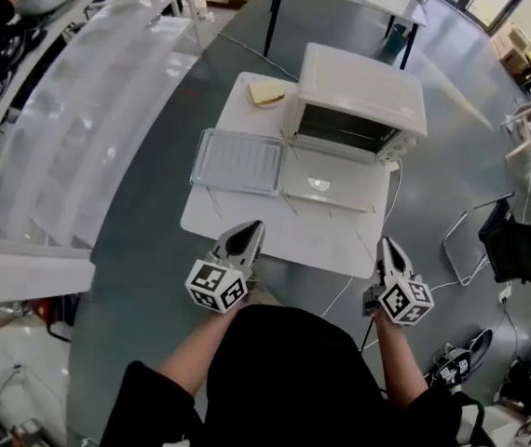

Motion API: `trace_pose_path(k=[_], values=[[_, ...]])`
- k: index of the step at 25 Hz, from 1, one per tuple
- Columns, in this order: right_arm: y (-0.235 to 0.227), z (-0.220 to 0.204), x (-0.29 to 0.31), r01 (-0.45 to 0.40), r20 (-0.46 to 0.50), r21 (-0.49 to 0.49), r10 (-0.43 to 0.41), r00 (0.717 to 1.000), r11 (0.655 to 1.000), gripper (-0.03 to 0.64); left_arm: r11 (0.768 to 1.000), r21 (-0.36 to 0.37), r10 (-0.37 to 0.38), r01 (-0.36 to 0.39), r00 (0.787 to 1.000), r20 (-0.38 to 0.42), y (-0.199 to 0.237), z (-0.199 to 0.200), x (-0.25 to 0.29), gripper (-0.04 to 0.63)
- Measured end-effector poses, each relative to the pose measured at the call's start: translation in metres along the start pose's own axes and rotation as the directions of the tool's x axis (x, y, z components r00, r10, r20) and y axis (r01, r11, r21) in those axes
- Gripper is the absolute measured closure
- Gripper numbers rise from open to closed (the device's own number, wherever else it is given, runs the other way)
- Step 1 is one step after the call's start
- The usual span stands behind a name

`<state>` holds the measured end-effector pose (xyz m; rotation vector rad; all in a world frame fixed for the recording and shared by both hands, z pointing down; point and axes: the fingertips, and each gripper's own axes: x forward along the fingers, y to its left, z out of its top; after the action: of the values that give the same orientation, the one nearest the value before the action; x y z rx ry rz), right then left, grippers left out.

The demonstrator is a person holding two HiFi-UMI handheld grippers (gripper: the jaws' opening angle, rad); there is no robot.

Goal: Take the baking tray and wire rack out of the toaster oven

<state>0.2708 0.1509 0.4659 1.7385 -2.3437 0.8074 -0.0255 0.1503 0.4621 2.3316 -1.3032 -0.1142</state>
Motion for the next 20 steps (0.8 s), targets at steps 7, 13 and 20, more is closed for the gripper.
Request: trace_pose_path(k=[7, 13, 20], values=[[-0.041, -0.006, -0.092, -0.066, 0.059, -0.156, 0.076, 0.995, 0.985, 0.589, 0.984, 0.162, 0.054, -0.070, 0.993, 0.104, -0.101, -0.019, -0.020, 0.575], [-0.049, -0.008, -0.136, -0.054, 0.077, -0.190, 0.070, 0.995, 0.980, 0.589, 0.957, 0.262, 0.107, -0.122, 0.992, 0.071, -0.126, -0.035, -0.071, 0.575], [-0.005, -0.005, -0.155, -0.079, 0.121, -0.248, 0.112, 0.986, 0.966, 0.594, 0.959, 0.214, 0.170, -0.184, 0.982, 0.083, -0.104, -0.037, -0.111, 0.575]])
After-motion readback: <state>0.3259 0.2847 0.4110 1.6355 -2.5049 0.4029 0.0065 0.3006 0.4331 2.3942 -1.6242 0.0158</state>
